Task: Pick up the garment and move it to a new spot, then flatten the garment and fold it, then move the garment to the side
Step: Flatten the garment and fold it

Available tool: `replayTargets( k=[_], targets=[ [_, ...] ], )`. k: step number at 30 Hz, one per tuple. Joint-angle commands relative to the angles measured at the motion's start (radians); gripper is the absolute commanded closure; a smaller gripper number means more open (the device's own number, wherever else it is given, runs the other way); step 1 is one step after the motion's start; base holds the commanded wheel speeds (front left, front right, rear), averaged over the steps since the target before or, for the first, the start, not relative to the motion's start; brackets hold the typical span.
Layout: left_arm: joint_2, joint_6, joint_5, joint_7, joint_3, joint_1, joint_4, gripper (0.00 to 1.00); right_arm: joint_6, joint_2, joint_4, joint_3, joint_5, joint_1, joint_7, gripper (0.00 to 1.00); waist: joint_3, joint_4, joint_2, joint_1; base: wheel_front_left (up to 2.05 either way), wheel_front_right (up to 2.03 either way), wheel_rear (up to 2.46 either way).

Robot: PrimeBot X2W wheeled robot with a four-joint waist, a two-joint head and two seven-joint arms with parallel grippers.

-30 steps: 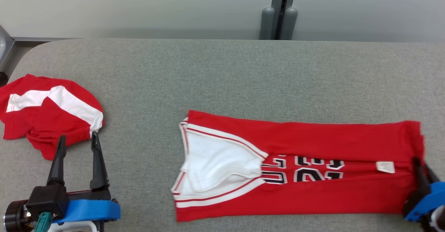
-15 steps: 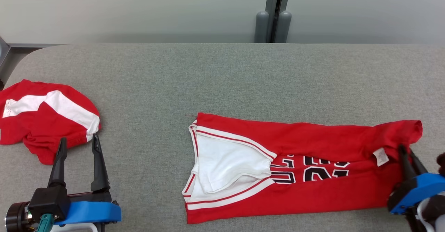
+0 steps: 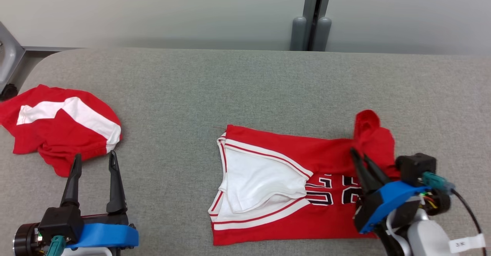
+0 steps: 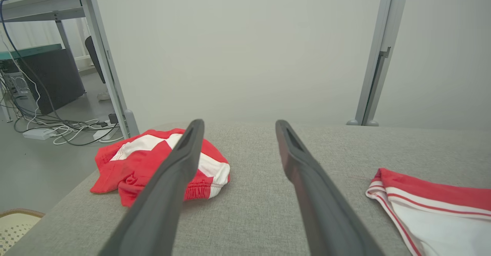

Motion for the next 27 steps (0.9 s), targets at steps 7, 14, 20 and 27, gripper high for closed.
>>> replayTargets(
  k=[7,14,20,27],
  targets=[
    [-0.005,-0.013,0.012,-0.004,-0.009,-0.012,0.011,0.0,0.0,0.027,0.044,0.165,0.044,-0.072,-0.027,1.0,-0.003,0.036,-0.0001,0.0,0.0,0.0,0.0],
    [-0.009,-0.017,0.015,-0.004,-0.021,-0.023,0.014,0.0,0.0,0.034,0.089,0.288,0.093,-0.127,-0.054,1.0,0.005,0.066,-0.0001,0.0,0.0,0.0,0.0],
    [-0.014,-0.021,0.006,-0.004,-0.041,-0.051,0.027,0.0,0.0,0.033,0.149,0.411,0.164,-0.199,-0.093,1.0,0.027,0.105,-0.0001,0.0,0.0,0.0,0.0],
    [-0.017,-0.023,0.001,-0.004,-0.05,-0.068,0.037,0.0,0.0,0.033,0.216,0.467,0.2,-0.256,-0.129,1.0,0.038,0.128,-0.0001,0.0,0.0,0.0,0.0]
  ],
)
